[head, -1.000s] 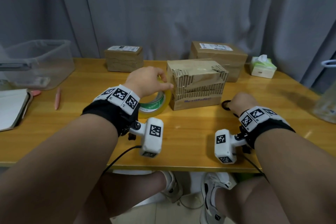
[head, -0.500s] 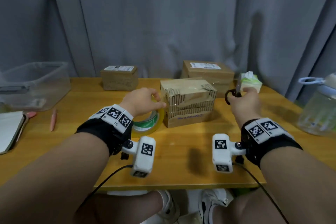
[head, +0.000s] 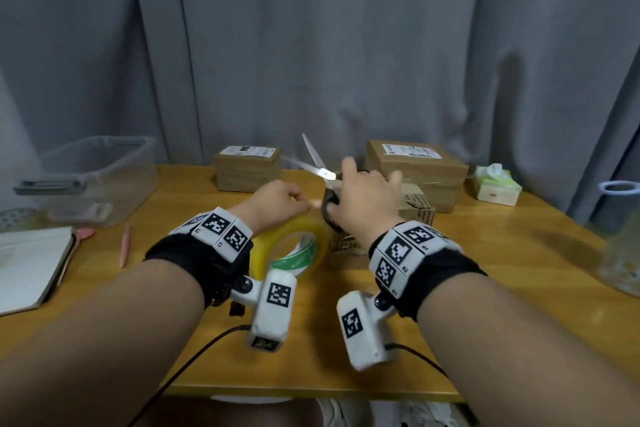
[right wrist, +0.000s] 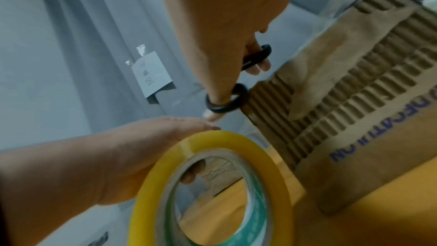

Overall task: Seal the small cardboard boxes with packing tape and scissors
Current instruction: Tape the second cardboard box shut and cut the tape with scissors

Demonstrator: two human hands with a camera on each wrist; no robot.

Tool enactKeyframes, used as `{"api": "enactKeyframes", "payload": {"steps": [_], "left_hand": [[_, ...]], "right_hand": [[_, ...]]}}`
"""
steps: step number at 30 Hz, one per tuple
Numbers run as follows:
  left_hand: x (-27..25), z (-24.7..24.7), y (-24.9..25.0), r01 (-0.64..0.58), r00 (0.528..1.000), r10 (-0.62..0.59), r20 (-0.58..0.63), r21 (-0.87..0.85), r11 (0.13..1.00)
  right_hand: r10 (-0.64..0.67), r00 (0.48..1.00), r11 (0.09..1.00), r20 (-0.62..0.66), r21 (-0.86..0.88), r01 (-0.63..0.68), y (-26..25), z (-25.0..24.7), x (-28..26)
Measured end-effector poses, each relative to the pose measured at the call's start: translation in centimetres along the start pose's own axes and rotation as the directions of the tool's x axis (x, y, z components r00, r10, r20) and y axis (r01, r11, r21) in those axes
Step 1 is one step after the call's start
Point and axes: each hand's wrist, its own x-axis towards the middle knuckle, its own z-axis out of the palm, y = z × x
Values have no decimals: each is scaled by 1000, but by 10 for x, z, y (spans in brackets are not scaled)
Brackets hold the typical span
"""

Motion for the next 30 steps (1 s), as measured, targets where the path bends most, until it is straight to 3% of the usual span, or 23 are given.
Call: {"api": "enactKeyframes", "payload": {"steps": [4,16,19,22,24,26,28,30], "left_hand": [[-3,-2,0,-20,999,20,25,-11,1000],[-3,2,18,-27,992,10,125,140,990],[-2,5,20,12,995,-26,98,135,991],[-1,1,18,95,987,-105,125,83,992],[-1,-3,19,141,975,-151,165,73,987],[-3,-4,22,161,967,-175,184,85,983],[-5,-3,28,152,968,-172,182,117,981],[-8,-2,34,141,969,-169,178,157,977]], "right_hand": [[71,991,979,112,184,-91,10,10,0],[-11,987,921,163,386,-53,48,18,14],[-42,980,881,196,469,-56,54,16,13],[-44,991,833,123,553,-32,55,-1,3],[-73,976,765,204,639,-77,52,-20,-6],[-170,888,782,428,607,-143,55,-37,-18],[-244,730,827,638,530,-187,62,-47,-30],[-224,603,850,765,456,-263,70,-54,-39]]}}
